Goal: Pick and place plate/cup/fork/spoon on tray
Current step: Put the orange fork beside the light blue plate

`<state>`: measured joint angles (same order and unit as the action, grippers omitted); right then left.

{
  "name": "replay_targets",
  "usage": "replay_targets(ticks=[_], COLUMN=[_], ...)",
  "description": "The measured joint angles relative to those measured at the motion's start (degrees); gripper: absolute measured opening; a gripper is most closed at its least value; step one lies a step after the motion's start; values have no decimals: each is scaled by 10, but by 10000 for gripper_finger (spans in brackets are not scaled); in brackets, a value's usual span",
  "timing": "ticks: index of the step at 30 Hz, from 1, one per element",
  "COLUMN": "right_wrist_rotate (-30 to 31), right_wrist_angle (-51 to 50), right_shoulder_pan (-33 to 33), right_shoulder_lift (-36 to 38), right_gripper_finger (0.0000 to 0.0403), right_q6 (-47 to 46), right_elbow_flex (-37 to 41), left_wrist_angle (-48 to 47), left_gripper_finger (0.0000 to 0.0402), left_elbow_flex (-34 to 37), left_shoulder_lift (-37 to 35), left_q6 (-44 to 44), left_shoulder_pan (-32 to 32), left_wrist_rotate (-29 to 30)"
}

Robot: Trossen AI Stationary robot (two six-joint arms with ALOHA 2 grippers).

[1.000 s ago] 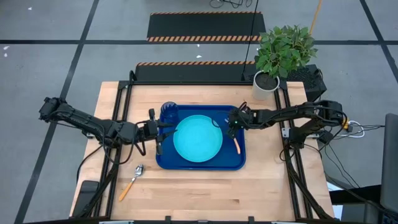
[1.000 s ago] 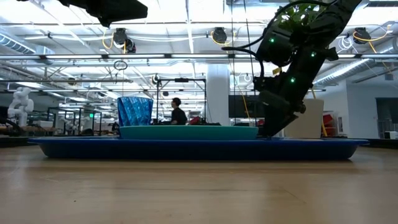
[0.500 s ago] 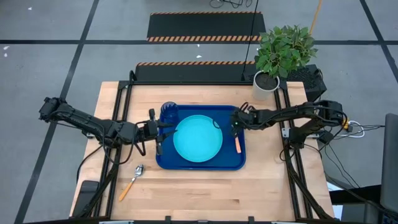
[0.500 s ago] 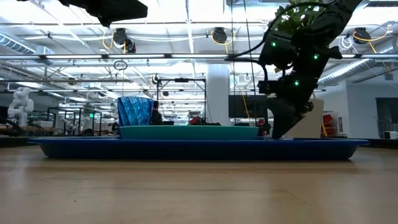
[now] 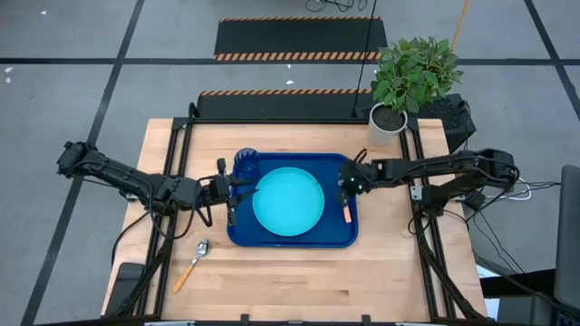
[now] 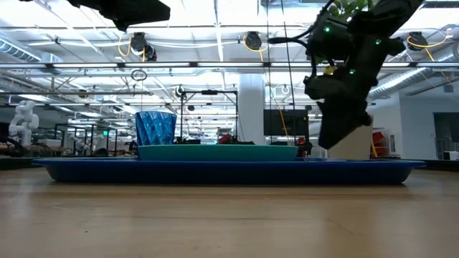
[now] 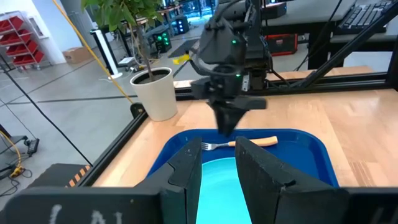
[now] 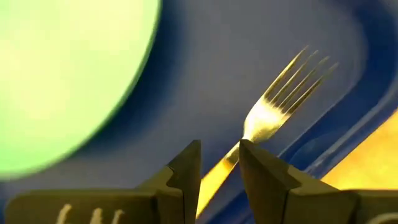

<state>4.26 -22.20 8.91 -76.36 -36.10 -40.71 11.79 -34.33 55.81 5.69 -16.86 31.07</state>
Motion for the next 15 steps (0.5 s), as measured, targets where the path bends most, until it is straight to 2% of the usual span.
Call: replay_targets(ticks=[10,12,15], right_wrist_rotate=[-15,-14,-14], right_wrist_angle=[-25,-25,-26], right_shoulder_pan=[-57,-65,-75], right_shoulder_lift=[-7,-10,-19], right_gripper_finger=[92,75,26], right_q6=[87,87,78], right_elbow_flex=[0,0,0], left_wrist_angle=[0,0,0], left_gripper_finger=[102,102,102], left_elbow_flex=[0,0,0], left_shoulder_lift=[0,0,0], left_q6=[-5,-4,-4], left_shoulder_pan=[-1,-1,-1], left_wrist_rotate=[-1,-1,-2])
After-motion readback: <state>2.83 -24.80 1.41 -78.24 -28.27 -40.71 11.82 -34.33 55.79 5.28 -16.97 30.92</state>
